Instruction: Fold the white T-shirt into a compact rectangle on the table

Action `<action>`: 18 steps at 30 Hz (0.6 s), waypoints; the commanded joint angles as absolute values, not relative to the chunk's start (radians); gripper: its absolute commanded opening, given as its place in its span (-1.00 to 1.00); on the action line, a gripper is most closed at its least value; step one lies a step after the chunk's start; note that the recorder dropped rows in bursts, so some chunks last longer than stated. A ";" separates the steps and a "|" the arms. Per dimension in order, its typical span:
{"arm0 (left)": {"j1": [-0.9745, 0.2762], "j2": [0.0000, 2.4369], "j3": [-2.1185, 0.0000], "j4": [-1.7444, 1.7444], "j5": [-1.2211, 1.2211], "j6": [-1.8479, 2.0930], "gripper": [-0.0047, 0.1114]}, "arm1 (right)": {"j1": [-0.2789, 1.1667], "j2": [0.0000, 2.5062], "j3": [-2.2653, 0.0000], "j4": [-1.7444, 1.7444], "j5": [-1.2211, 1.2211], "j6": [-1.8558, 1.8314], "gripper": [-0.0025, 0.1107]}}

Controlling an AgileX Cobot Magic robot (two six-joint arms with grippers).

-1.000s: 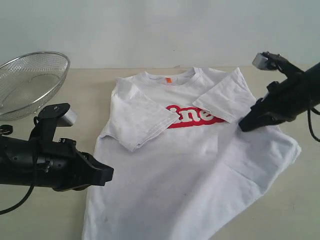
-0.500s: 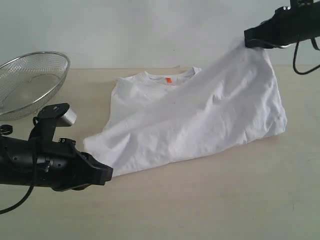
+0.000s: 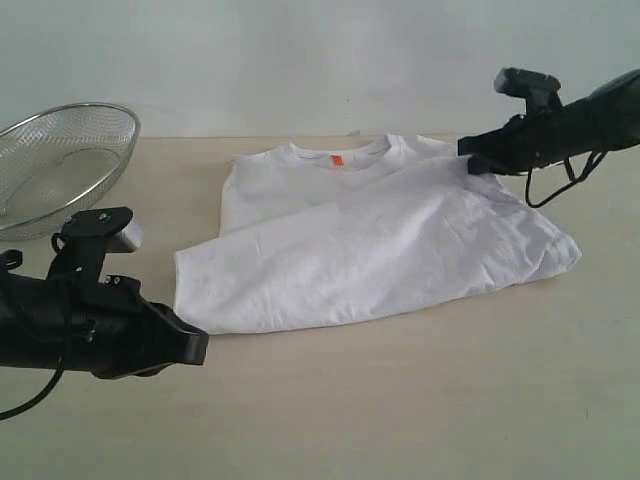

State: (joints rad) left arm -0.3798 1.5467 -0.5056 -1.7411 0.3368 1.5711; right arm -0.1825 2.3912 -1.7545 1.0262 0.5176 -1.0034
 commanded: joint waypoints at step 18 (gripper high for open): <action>-0.376 1.547 -0.568 -1.744 0.035 1.564 -0.84 | -0.192 2.133 -1.768 0.388 0.719 -0.490 0.16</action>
